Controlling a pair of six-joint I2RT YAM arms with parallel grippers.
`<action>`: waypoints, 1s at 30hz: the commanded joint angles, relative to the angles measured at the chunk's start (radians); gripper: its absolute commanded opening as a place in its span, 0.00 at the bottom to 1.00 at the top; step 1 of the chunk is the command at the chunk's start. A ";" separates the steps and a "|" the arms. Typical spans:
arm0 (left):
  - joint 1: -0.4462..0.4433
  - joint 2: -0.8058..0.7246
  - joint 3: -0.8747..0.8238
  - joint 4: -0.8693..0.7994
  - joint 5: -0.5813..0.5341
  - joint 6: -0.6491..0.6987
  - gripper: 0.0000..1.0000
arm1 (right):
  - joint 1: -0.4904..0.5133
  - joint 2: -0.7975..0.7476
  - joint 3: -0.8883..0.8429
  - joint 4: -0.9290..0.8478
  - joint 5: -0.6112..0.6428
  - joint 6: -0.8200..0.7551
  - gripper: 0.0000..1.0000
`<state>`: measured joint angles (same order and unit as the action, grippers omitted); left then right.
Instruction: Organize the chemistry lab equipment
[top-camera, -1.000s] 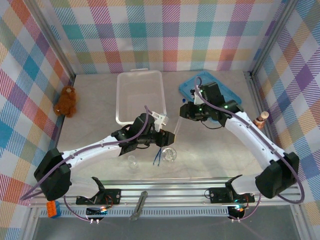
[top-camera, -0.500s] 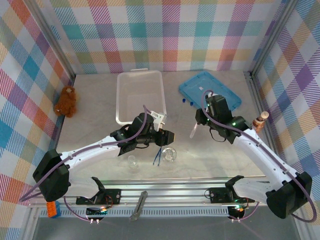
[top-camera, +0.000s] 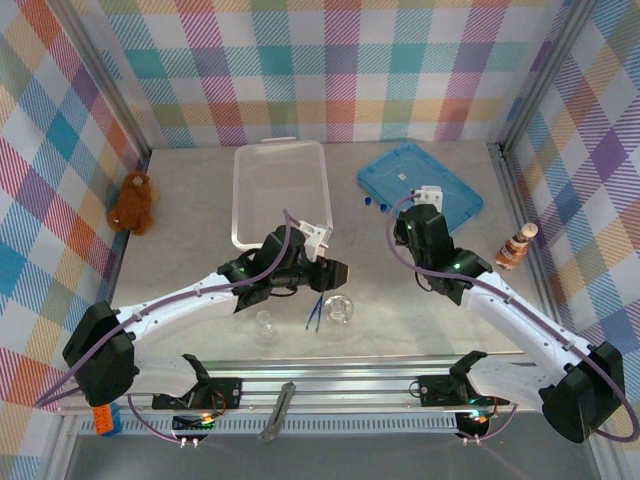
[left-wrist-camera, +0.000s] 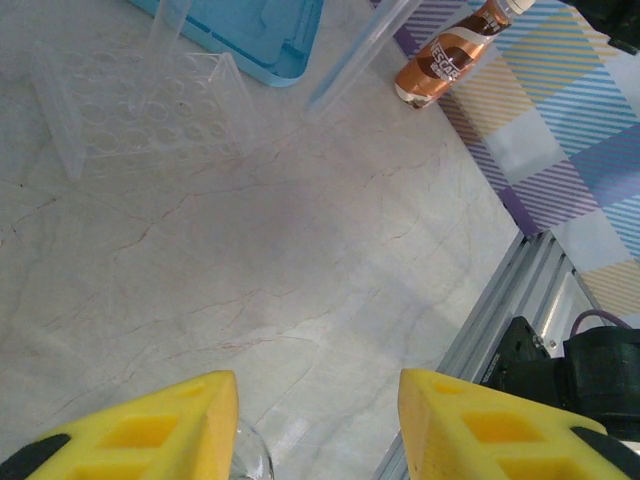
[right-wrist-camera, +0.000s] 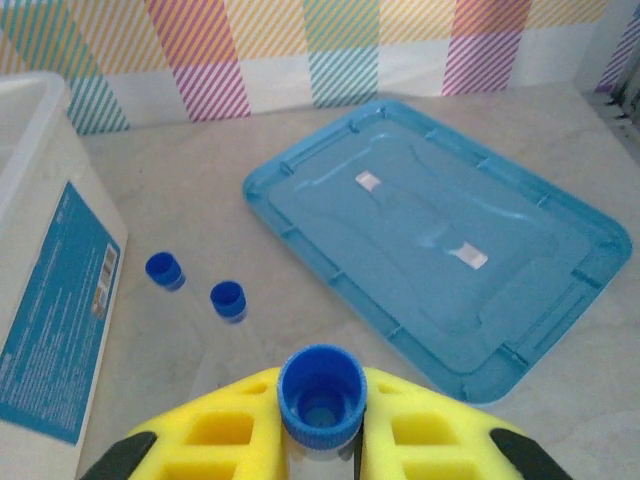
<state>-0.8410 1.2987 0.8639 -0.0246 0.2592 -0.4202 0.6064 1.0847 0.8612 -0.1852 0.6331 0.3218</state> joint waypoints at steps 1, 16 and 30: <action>0.012 -0.038 -0.022 0.008 -0.012 -0.010 0.46 | 0.006 0.018 -0.033 0.150 0.045 -0.046 0.21; 0.013 -0.068 -0.042 -0.008 -0.023 -0.008 0.46 | 0.004 0.185 -0.047 0.307 0.034 -0.076 0.21; 0.012 -0.076 -0.051 -0.017 -0.028 -0.006 0.46 | -0.028 0.257 -0.039 0.314 0.037 -0.058 0.21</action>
<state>-0.8406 1.2480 0.8215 -0.0322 0.2413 -0.4259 0.5877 1.3342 0.8169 0.0891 0.6514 0.2607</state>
